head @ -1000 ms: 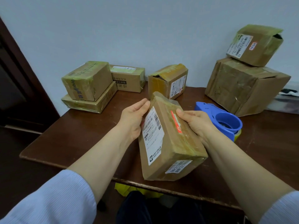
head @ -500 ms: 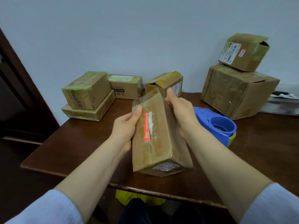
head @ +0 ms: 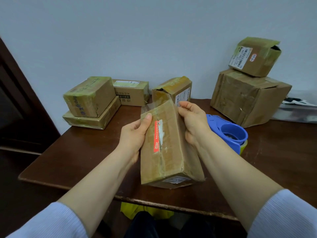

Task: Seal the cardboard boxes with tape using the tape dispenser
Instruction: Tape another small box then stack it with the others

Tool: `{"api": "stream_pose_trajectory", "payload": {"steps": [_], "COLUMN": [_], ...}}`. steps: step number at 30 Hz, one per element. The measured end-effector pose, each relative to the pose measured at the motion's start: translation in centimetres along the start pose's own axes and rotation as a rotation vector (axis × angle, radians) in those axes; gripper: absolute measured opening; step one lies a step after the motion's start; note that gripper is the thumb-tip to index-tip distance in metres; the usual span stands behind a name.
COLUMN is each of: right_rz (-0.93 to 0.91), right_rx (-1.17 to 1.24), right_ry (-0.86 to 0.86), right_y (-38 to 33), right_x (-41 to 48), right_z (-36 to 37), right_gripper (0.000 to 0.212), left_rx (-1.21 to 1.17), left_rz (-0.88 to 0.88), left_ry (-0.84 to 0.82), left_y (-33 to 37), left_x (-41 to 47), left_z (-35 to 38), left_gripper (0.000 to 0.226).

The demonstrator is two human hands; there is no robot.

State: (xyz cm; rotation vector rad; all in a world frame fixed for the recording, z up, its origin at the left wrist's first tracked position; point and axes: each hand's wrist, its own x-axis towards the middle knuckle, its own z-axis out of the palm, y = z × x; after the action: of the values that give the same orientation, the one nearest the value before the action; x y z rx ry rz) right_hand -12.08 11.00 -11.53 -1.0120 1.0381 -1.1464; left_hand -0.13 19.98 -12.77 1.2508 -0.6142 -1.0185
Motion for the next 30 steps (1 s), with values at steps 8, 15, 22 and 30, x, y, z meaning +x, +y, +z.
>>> {"api": "stream_pose_trajectory", "payload": {"steps": [8, 15, 22, 30], "right_rz": [-0.444, -0.559, -0.544, -0.593], "right_rx": [-0.257, -0.172, -0.039, -0.068], "right_ry": [-0.046, -0.138, -0.173, -0.221], "right_y": [-3.7, -1.7, 1.5, 1.8], "right_x": [-3.7, -5.2, -6.4, -6.9], "right_z": [-0.1, -1.7, -3.0, -3.6], "right_gripper": [0.037, 0.061, 0.042, 0.037], "left_rx": [0.027, 0.144, 0.266, 0.439], "left_rz": [0.412, 0.647, 0.692, 0.884], "left_ry": [-0.045, 0.025, -0.009, -0.003], "left_y": [3.1, 2.3, -0.3, -0.8], "left_x": [0.0, -1.6, -2.4, -2.6], "left_z": [1.7, 1.0, -1.6, -2.9], "left_gripper": [0.015, 0.053, 0.033, 0.011]}}
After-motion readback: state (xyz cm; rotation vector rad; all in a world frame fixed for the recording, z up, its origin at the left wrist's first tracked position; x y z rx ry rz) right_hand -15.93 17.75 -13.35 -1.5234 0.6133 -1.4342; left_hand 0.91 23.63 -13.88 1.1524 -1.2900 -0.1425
